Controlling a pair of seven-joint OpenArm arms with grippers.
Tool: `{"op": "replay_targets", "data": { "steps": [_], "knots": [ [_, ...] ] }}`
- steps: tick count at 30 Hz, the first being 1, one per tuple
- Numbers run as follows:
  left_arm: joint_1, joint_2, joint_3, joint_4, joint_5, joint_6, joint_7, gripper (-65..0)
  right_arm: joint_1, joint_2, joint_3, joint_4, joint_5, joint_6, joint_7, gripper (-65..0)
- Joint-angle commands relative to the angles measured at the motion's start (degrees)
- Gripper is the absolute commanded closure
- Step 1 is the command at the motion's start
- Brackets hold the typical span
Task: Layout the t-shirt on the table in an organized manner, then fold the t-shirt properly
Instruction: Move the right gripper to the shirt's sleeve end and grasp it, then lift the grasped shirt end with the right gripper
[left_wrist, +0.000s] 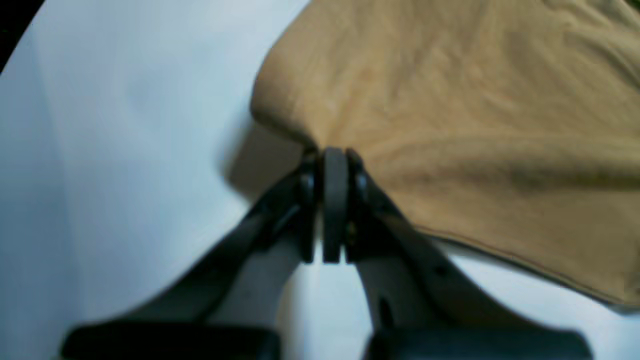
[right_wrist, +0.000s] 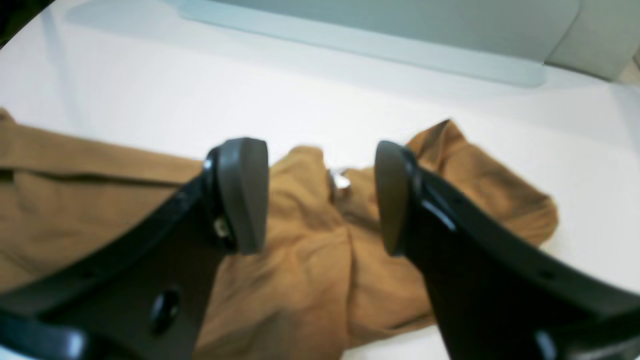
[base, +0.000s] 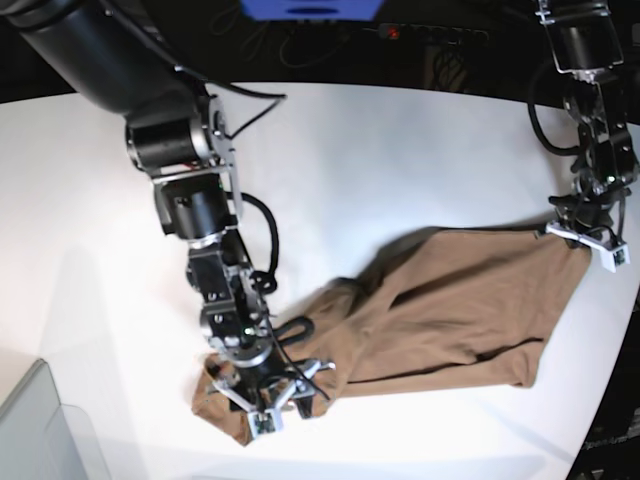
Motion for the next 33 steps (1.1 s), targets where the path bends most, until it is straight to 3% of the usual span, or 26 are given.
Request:
{"op": "replay_targets", "data": {
  "steps": [1,8,18,33],
  "knots": [
    [-0.75,-1.09,-0.42,0.88,0.06,-0.01,-1.11,-0.1,1.82,-0.22,0.02,1.44,0.33,-0.35,3.21,-34.4],
    [0.04,-1.18,-0.42,0.80,0.06,-0.01,-1.46,-0.1,-5.30,0.66,0.02,4.78,0.33,-0.35,3.82,-34.6],
    [0.66,-1.09,-0.42,0.80,0.06,-0.01,-1.55,-0.1,-7.32,2.94,2.65,1.62,0.33,-0.35,4.00,-34.8],
    [1.89,-1.01,-0.42,1.23,0.06,-0.01,-1.55,-0.1,-8.72,0.04,4.15,-1.28,0.42,0.01,4.00,-34.8]
  ]
}}
